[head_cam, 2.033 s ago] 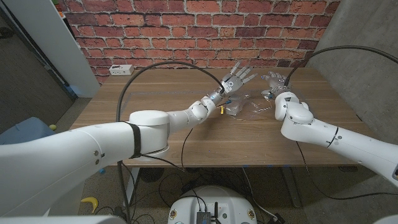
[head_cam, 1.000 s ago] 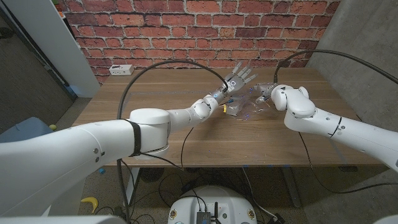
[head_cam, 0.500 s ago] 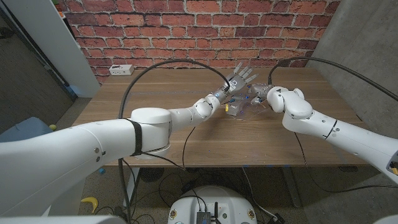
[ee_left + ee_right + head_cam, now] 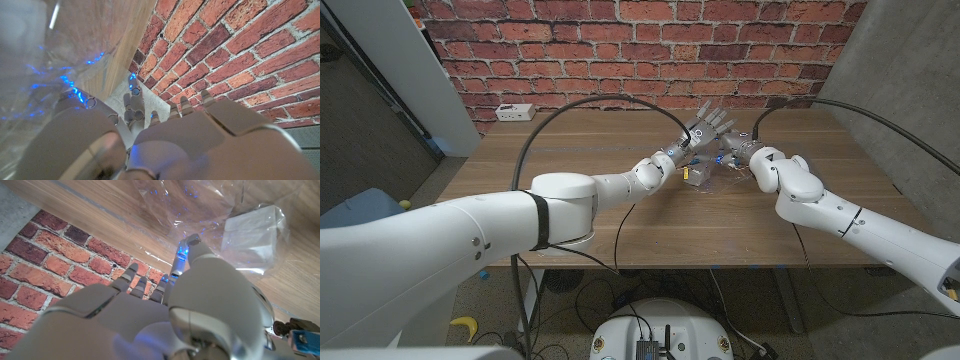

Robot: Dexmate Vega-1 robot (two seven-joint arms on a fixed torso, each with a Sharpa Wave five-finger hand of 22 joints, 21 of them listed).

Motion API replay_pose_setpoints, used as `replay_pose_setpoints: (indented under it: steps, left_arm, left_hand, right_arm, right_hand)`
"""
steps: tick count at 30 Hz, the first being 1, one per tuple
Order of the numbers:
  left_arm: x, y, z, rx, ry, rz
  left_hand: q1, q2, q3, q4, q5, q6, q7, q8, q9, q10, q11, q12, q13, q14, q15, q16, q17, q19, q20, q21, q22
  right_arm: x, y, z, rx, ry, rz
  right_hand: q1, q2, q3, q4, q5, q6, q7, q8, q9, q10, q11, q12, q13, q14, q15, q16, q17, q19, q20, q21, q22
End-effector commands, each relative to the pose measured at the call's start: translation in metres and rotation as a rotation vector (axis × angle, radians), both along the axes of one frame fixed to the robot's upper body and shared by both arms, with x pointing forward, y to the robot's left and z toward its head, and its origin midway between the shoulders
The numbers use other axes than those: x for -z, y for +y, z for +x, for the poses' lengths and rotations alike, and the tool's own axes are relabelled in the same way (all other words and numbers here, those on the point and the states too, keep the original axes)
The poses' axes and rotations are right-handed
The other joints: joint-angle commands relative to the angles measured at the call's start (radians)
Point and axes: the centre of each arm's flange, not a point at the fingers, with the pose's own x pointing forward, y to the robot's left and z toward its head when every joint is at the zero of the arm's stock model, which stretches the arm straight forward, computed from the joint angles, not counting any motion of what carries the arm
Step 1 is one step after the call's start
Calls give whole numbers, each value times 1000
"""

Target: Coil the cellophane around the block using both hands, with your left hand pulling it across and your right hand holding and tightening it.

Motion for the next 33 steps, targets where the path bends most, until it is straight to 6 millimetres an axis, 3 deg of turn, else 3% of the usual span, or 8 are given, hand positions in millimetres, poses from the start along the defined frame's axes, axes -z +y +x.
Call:
replay_pose_setpoints:
  steps: [1, 4, 17, 21, 23, 27, 30, 33]
  left_arm:
    - [-3, 3, -11, 82, -66, -83]
    - [-6, 5, -14, 105, -90, -88]
    - [-11, 26, -48, 251, -306, -144]
    - [-12, 30, -59, 279, -327, -180]
    - [-12, 32, -63, 285, -315, -202]
    - [-14, 38, -67, 306, -279, -267]
    - [-16, 43, -70, 321, -238, -293]
    - [-17, 50, -73, 336, -134, -312]
  left_hand:
    - [48, 129, 59, -3, -6, -160, -33, 18, 0, -76, -31, 31, -2, 55, -22, 7, -7, 33, 1, 29, 2]
    - [73, 161, 81, -21, -33, -100, -44, 27, -2, -21, -57, 51, -7, 104, -40, 10, -14, 87, -1, 51, -2]
    - [45, 143, 67, -24, -75, 16, -45, 44, -5, 59, -81, 72, -16, 162, -57, 12, -18, 163, 0, 77, -12]
    - [44, 153, 73, -31, -88, 62, -53, 43, -6, 108, -99, 78, -21, 200, -71, 16, -20, 237, -7, 101, -19]
    - [47, 159, 78, -35, -93, 77, -51, 41, -6, 121, -105, 77, -23, 207, -72, 13, -20, 270, -16, 112, -22]
    - [48, 198, 104, -45, -111, 183, -59, 49, -7, 232, -128, 95, -28, 295, -107, 29, -21, 358, -54, 138, -28]
    - [41, 215, 114, -42, -117, 218, -58, 50, -7, 275, -125, 102, -30, 325, -112, 34, -21, 378, -73, 144, -28]
    - [28, 219, 122, -40, -121, 271, -57, 56, -8, 328, -128, 110, -32, 348, -111, 34, -22, 390, -69, 147, -28]
  right_arm:
    - [9, -1, -1, 4, -76, 2]
    - [10, -1, -1, 20, -89, -4]
    - [11, -3, -1, 45, -104, -12]
    - [11, -3, -1, 50, -108, -13]
    - [11, -3, -2, 50, -111, -6]
    - [11, -4, -4, 58, -119, -6]
    - [11, -5, -5, 70, -119, -10]
    - [13, -6, -6, 89, -124, -24]
  right_hand:
    - [11, 1, -7, 2, 7, 133, -118, -3, 7, 16, -4, 6, 3, 2, -85, 6, 3, 8, -11, 2, 1]
    - [11, 0, -9, 2, 9, 133, -118, -6, 8, 22, -4, 5, 4, 2, -91, 5, 3, 8, -19, 1, 1]
    - [13, 2, -18, 5, 17, 133, -116, -12, 13, 38, -5, 2, 4, 2, -103, 2, 3, 7, -32, -3, 1]
    - [14, 3, -20, 6, 18, 135, -116, -12, 14, 41, -5, 1, 4, 0, -102, 1, 3, 6, -33, -4, 1]
    - [14, 3, -21, 6, 19, 136, -118, -12, 14, 42, -5, 1, 4, 0, -102, 0, 3, 5, -32, -5, 1]
    - [14, 5, -24, 8, 21, 135, -120, -14, 17, 44, -5, -2, 4, -2, -101, -1, 3, 4, -30, -6, 1]
    - [15, 7, -25, 9, 22, 136, -119, -14, 18, 46, -5, -3, 4, -1, -99, -1, 4, 5, -27, -7, 1]
    - [16, 7, -26, 9, 23, 139, -118, -14, 19, 48, -5, -5, 4, 2, -96, -1, 4, 7, -23, -7, 1]
